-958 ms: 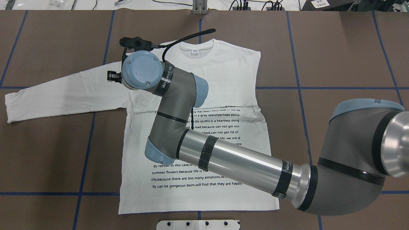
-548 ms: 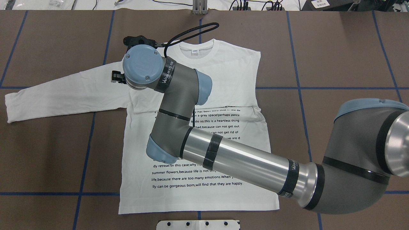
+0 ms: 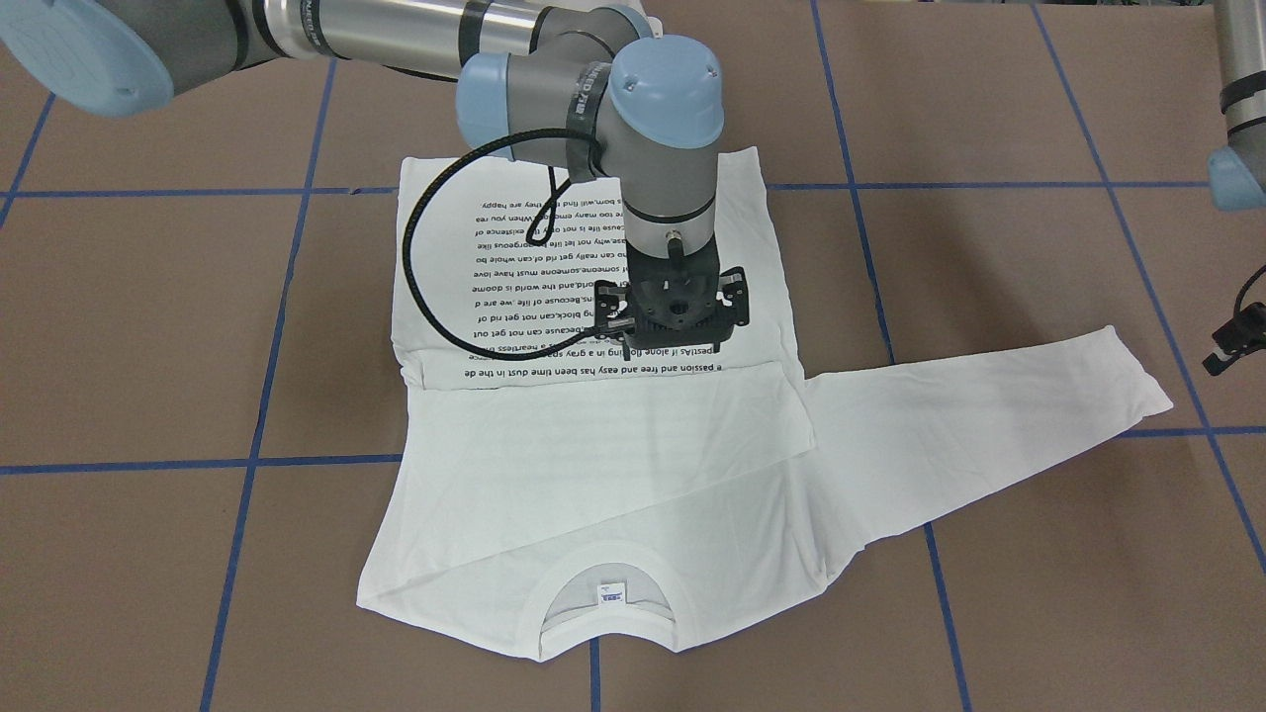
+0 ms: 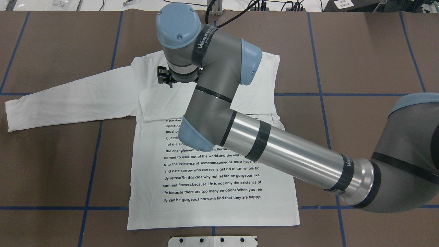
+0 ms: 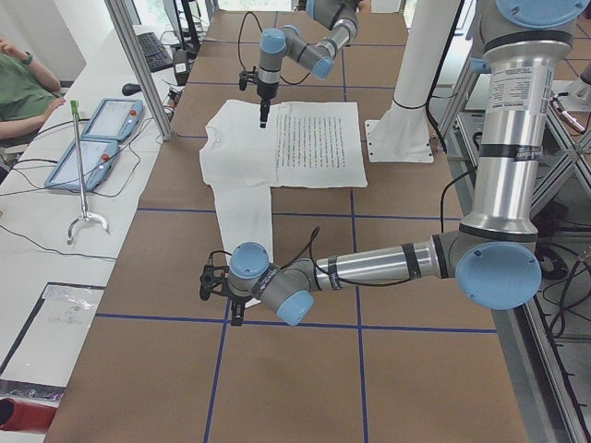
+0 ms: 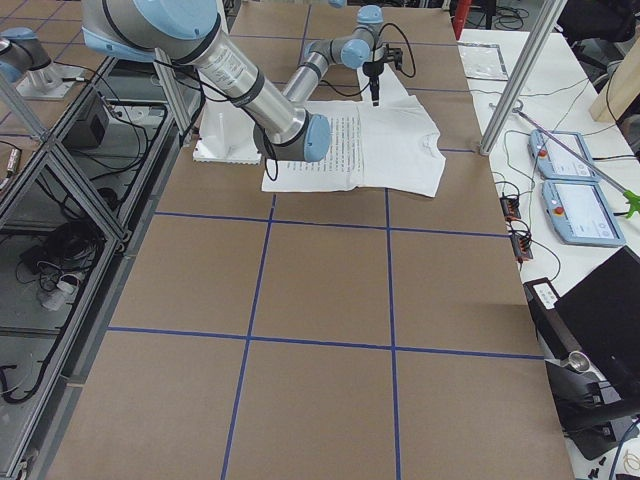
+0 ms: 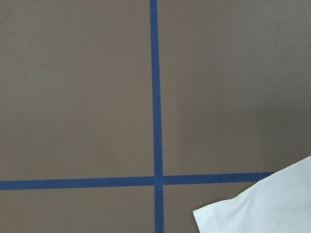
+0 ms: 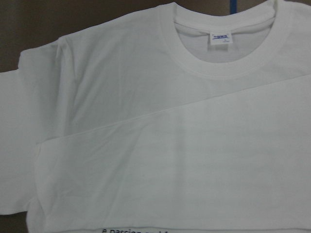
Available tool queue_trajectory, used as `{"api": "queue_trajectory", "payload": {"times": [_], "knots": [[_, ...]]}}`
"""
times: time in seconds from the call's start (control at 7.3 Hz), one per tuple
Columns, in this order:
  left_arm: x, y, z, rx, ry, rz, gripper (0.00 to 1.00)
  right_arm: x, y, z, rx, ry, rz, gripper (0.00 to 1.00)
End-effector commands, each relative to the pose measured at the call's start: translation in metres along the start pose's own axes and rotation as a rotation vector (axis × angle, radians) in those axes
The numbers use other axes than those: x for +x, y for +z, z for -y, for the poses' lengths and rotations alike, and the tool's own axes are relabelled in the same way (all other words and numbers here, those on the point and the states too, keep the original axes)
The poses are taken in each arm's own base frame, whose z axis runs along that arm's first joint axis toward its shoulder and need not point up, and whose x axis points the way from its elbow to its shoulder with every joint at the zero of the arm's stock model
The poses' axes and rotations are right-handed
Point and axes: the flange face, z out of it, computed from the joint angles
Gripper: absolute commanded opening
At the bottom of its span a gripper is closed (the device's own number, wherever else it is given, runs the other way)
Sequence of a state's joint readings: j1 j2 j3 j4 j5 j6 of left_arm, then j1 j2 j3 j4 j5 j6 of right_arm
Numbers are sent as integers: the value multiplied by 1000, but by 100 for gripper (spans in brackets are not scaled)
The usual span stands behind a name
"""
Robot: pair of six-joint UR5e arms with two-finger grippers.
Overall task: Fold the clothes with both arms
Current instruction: 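Lay the sleeve down across the shirt body and release with the right gripper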
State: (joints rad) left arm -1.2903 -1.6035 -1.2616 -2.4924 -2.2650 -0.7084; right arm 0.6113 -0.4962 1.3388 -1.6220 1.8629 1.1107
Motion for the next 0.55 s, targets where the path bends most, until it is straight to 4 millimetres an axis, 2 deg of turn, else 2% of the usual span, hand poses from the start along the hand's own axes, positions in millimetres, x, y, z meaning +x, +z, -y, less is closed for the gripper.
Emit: {"api": "queue_trajectory", "payload": {"times": [0.0,0.14,0.27,0.41], "knots": [[30,32,-26,32,-79,7,99,119,-21,2,-90,-76,-62,100],[31,35,-28,35,-75,18,99,159,-30,2,-109,-108,-80,100],[35,42,-30,36,-64,30,99,177,-34,2,-117,-125,-90,100],[42,52,-36,41,-57,52,99,184,-35,4,-128,-120,-83,100]]}}
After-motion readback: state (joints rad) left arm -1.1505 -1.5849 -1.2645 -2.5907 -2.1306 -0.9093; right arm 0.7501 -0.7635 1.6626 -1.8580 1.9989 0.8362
